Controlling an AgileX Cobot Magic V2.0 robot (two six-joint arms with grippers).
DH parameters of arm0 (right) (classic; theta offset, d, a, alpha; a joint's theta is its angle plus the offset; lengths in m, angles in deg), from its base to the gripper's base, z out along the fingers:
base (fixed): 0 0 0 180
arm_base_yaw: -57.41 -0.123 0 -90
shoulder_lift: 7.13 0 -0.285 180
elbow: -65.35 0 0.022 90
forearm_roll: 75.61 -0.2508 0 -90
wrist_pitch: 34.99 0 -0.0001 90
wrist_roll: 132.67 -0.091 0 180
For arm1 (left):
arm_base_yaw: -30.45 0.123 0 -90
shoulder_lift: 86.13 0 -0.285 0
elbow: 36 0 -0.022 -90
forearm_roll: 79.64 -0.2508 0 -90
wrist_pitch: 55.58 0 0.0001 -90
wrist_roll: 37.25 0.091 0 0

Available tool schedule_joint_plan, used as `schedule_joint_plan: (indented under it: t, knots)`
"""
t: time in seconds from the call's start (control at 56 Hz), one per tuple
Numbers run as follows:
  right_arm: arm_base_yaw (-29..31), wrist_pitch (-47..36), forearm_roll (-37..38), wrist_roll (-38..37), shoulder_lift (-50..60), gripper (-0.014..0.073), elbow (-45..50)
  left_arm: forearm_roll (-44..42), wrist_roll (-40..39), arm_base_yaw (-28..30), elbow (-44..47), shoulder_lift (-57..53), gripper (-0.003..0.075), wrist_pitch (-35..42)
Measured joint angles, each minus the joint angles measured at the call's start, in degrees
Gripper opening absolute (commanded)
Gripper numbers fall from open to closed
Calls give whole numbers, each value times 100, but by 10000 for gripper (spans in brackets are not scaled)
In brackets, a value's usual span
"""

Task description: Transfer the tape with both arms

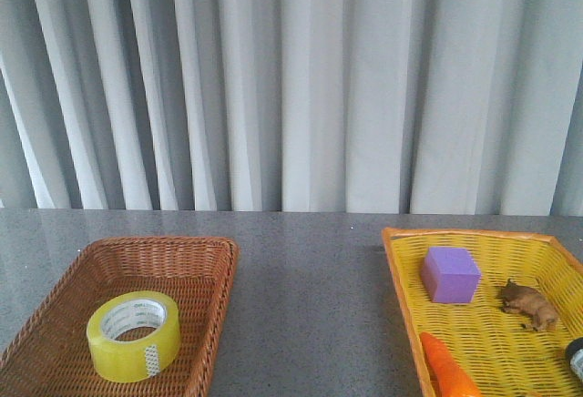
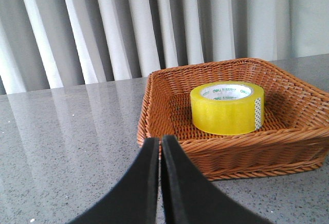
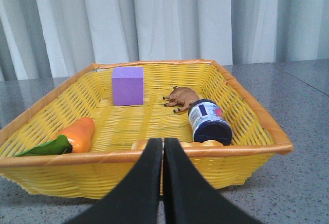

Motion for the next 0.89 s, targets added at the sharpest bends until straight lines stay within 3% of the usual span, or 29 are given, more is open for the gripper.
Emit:
schedule_joint_plan:
  t: [0.892]
  knots:
    - [-356,18,219,-14,0,-4,0,0,0,0,0,0,-5,0]
